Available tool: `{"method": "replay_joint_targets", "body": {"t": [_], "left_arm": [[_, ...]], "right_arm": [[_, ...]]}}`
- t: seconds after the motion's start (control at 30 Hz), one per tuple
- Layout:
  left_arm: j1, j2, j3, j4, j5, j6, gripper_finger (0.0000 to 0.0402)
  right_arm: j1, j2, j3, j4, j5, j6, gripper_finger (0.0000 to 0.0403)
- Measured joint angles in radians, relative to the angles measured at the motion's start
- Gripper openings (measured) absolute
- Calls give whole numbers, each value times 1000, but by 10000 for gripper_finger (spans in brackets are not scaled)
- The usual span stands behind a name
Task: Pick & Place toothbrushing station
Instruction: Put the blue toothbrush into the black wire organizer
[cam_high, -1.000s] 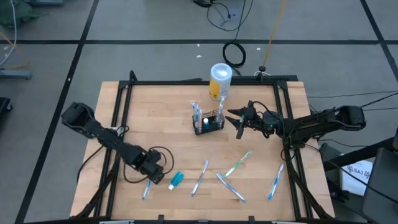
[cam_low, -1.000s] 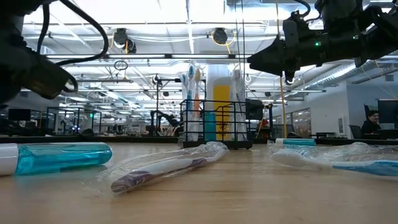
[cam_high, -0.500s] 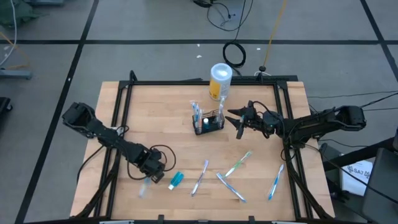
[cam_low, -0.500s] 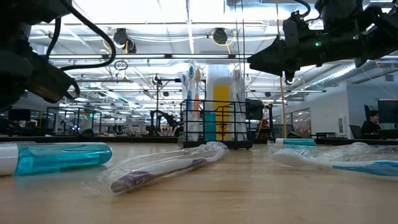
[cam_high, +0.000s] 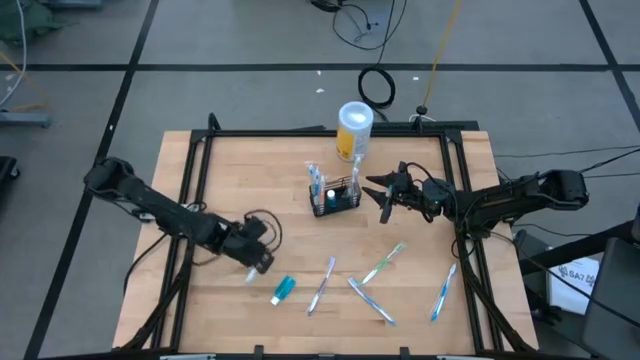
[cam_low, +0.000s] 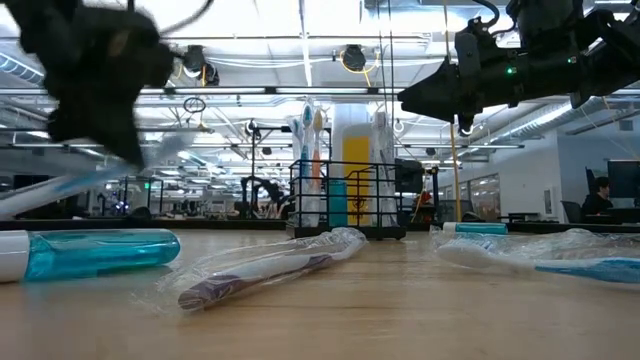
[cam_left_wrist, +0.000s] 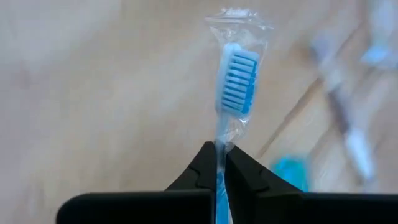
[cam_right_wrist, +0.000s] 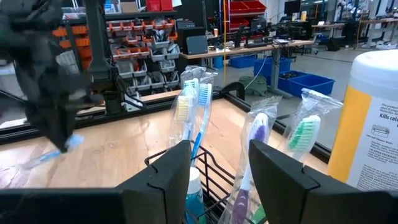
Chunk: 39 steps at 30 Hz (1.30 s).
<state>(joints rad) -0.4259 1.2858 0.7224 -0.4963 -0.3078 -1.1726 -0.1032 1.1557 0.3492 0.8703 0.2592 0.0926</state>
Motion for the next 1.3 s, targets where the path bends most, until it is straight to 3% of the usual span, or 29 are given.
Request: {"method": "replay_joint_targets", "body": {"t": [0.23, 0.43, 0.67, 0.9, 1.03, 1.3], "left_arm": [[60, -100, 1, 307, -328, 433, 6], [157, -94, 1, 718, -276, 853, 10], [263, 17, 2, 1109, -265, 1164, 9], [363, 217, 2, 1314, -269, 1220, 9], [383, 301, 2, 1368, -329, 1222, 4], [368, 375, 2, 1354, -340, 1181, 4]], "right_arm": [[0, 0, 0, 0, 0, 0, 155], [0, 0, 0, 0, 0, 0, 155], [0, 0, 0, 0, 0, 0, 155], [0, 0, 0, -1, 0, -3, 155], [0, 0, 0, -5, 0, -3, 155], [0, 0, 0, -53, 0, -3, 155]]}}
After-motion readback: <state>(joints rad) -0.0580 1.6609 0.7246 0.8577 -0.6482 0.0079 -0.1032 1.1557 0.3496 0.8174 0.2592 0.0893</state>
